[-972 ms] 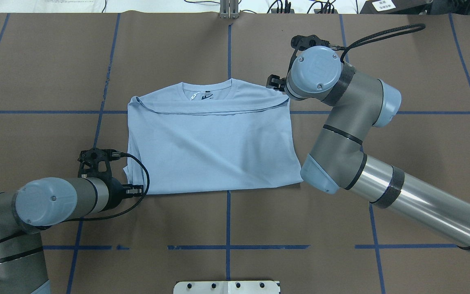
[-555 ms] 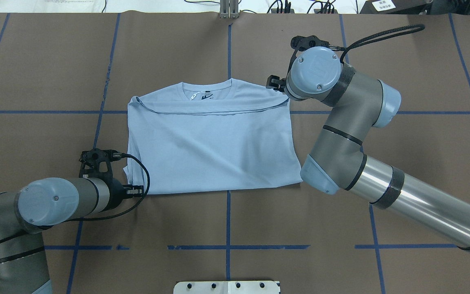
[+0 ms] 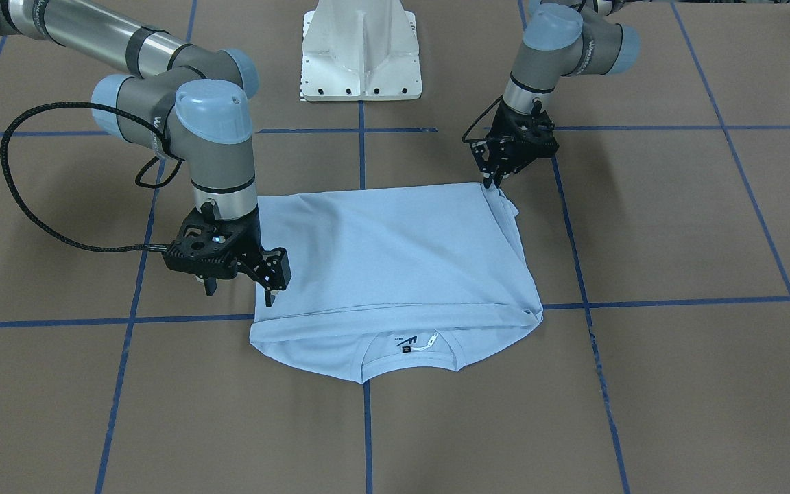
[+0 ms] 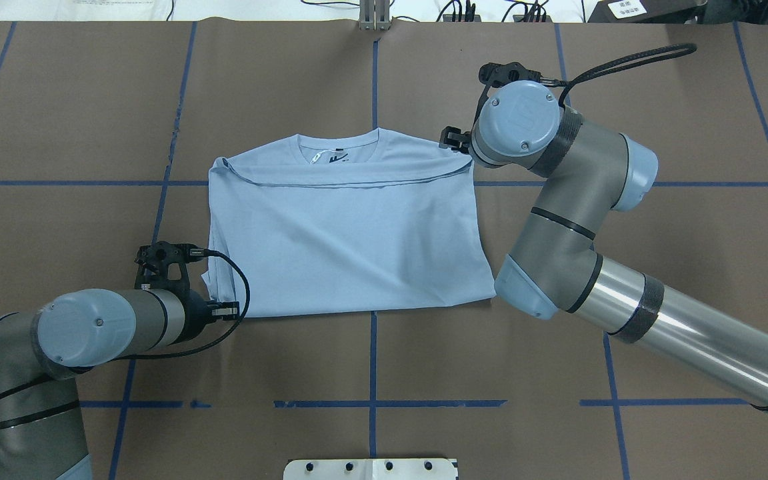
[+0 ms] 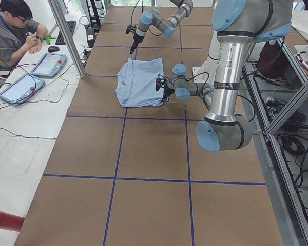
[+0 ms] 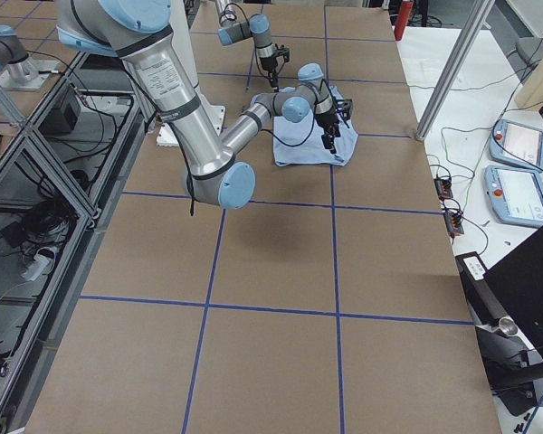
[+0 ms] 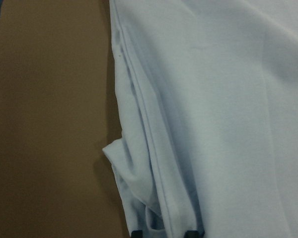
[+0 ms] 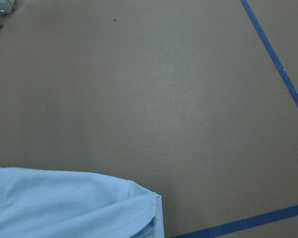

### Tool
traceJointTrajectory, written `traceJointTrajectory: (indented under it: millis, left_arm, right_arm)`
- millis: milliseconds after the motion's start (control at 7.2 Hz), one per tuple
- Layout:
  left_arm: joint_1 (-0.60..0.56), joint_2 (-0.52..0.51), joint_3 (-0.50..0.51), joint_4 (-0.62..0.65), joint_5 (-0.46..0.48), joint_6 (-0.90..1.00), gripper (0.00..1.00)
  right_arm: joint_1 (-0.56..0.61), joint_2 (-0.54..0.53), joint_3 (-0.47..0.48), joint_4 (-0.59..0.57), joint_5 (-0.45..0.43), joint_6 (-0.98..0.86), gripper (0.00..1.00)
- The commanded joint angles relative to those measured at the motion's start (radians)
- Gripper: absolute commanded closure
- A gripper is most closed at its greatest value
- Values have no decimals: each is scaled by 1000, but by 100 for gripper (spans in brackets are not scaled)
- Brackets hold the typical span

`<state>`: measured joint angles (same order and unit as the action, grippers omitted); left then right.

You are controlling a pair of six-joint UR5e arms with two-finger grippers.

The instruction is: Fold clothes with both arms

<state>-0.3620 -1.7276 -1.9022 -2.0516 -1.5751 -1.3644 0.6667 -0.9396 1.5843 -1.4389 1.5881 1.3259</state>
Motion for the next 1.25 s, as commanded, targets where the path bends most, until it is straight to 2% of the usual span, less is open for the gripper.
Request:
traceJointTrajectory:
  millis: [0, 278, 694, 833, 1111]
  left_arm:
    - [-3, 13, -11, 1, 1, 7, 100]
    - [-50, 16, 4, 1, 6, 126, 100]
    - [-301, -15, 168, -15, 3, 405, 100]
    - [-381, -77, 270, -48, 1, 495, 100]
    - [-515, -349, 644, -105, 0, 611, 100]
  right_arm:
    - [-1, -2, -1, 0, 0, 1, 0]
    - [-2, -2, -1, 0, 0, 3, 0]
    - [-4, -2, -4, 0, -2, 1, 0]
    - [-4, -2, -4, 0, -2, 1, 0]
    - [-6, 1, -3, 0, -2, 7, 0]
